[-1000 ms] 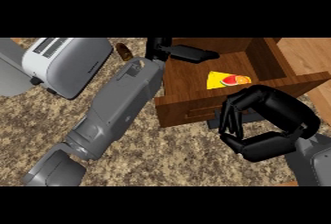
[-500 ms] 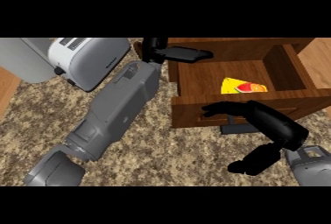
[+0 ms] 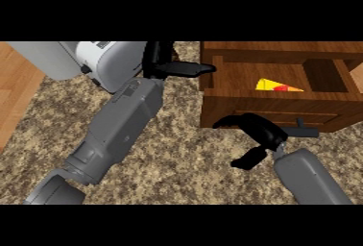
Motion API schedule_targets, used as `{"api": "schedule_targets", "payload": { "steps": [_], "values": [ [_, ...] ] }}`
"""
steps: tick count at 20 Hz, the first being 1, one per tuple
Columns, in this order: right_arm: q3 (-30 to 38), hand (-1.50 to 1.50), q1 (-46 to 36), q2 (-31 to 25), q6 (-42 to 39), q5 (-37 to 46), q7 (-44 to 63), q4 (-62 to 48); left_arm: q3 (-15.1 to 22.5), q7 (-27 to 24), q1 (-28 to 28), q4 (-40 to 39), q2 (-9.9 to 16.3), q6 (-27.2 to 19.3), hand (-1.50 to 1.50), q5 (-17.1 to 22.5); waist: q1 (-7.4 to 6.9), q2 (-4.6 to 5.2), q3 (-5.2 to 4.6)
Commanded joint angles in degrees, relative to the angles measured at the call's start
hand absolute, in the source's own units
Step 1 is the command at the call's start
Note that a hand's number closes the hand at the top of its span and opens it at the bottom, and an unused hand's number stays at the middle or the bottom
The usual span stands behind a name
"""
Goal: Pick up the cup, place it into the drawer and close the drawer
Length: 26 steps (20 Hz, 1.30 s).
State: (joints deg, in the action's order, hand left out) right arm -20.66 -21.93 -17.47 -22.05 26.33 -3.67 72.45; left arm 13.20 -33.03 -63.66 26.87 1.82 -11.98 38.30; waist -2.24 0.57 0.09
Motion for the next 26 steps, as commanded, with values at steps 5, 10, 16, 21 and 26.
{"api": "schedule_targets", "payload": {
  "steps": [5, 10, 16, 21, 26],
  "values": [
    [5.24, 1.50, -13.15, 2.20, 8.69, 4.50, -12.20, -28.50, 0.54, 0.98, 6.98, 6.11, 3.65, 3.64, -1.50, -0.17, -3.45, 0.32, 0.12],
    [11.83, 1.50, -20.37, -0.45, 11.74, 2.10, -18.34, -36.71, 0.47, 2.95, 10.07, 9.88, 5.85, 7.04, -1.50, 0.93, -5.05, 0.61, 0.19],
    [18.13, 1.50, -29.08, -4.28, 13.23, -0.52, -18.58, -43.76, 1.40, 3.82, 12.01, 12.34, 7.24, 8.36, -1.50, 0.48, -7.39, 1.49, 0.26],
    [20.90, 1.50, -31.17, -6.18, 12.35, -2.91, -16.80, -44.44, 0.79, 4.95, 13.07, 13.66, 9.93, 10.27, -1.50, 1.09, -8.50, 1.70, 0.21],
    [22.16, 1.50, -31.61, -8.13, 9.97, -4.72, -16.53, -43.19, 1.93, 3.91, 14.74, 14.74, 9.42, 11.79, -1.50, 0.50, -9.52, 2.13, 0.17]
  ]
}}
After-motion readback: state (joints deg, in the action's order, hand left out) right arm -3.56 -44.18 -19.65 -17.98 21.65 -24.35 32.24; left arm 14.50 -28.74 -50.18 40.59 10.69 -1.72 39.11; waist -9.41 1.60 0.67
